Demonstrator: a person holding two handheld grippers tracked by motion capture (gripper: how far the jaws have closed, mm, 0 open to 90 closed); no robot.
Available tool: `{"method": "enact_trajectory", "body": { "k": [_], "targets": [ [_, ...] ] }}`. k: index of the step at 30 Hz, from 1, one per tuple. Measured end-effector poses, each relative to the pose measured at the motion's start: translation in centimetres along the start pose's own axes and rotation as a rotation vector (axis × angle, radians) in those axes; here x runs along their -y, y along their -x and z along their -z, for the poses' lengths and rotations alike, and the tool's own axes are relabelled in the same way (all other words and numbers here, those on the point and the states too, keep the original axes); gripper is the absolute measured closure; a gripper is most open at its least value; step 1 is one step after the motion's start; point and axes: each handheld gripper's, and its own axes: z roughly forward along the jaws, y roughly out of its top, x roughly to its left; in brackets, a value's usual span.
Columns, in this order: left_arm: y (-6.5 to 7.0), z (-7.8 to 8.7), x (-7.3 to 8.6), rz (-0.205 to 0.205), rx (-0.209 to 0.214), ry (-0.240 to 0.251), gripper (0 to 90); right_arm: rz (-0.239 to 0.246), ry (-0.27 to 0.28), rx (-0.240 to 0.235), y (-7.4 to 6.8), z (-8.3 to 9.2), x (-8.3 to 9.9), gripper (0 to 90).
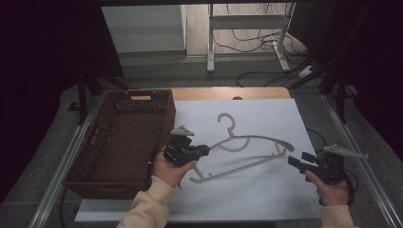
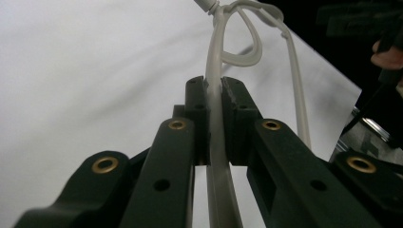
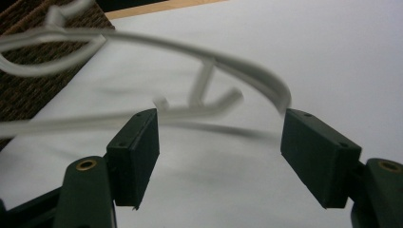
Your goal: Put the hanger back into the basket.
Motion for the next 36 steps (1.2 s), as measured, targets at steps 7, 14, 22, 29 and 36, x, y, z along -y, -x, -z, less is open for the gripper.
{"method": "enact_trajectory", "body": {
  "k": [7,14,22,29,36],
  "targets": [
    [-0.1,3.8,-1.2,-0.025,-0.016,0.074,82.3,-0.001,0.007,-0.004,0.0,0.1,0.0,29.2],
    [-0.9,7.1,-1.3,-0.024,-0.040,0.127,82.4,-0.002,0.005,-0.004,0.0,0.0,0.0,29.2],
    [-2.2,10.9,-0.7,-0.014,-0.084,0.168,82.4,0.003,-0.002,-0.001,-0.1,-0.2,0.0,29.2],
    [-3.6,13.6,0.1,0.014,-0.118,0.207,82.4,0.005,-0.006,0.000,-0.2,-0.3,0.0,29.1],
    [-4.9,15.4,1.4,0.035,-0.149,0.220,82.4,0.009,-0.012,0.003,-0.2,-0.4,0.0,29.0]
  ]
}}
